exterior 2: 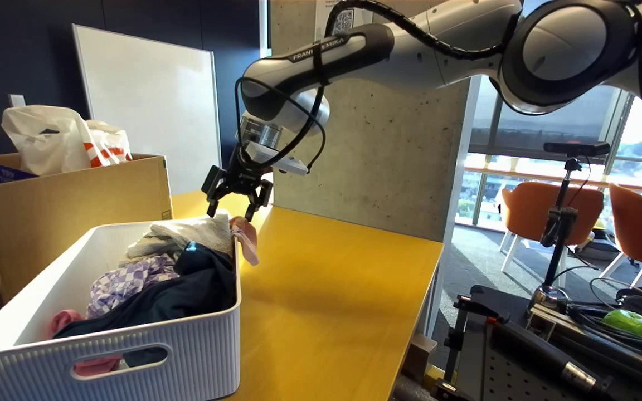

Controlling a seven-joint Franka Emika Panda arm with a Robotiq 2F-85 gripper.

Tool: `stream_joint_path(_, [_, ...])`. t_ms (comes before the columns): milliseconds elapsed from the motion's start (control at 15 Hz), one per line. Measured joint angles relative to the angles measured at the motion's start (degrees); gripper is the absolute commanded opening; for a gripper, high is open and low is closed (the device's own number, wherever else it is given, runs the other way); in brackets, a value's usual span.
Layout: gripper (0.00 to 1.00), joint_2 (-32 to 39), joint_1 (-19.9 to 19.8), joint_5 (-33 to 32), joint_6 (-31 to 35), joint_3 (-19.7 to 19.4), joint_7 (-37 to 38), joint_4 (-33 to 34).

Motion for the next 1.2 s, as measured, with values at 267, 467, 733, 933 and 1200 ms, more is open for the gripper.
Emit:
stream_joint_path(267, [1.0, 2.3, 1.2, -0.1, -1.2, 0.0, 0.0, 3.8])
stream_joint_path(467, [1.0, 3.5, 1.8, -0.2, -2.3, 0.0, 0.0, 6.2])
stream_joint_path(733, [0.69, 4.3, 2.3, -0.3, -3.4, 0.0, 0.0, 8.7])
stream_joint_path(933, [0.45, 5.4, 2.2, -0.3, -5.1, 0.0, 0.0, 10.6])
stream_joint_path(1200, [0.16, 7.2, 1.7, -0.3, -6.7, 0.0, 0.0, 12.5])
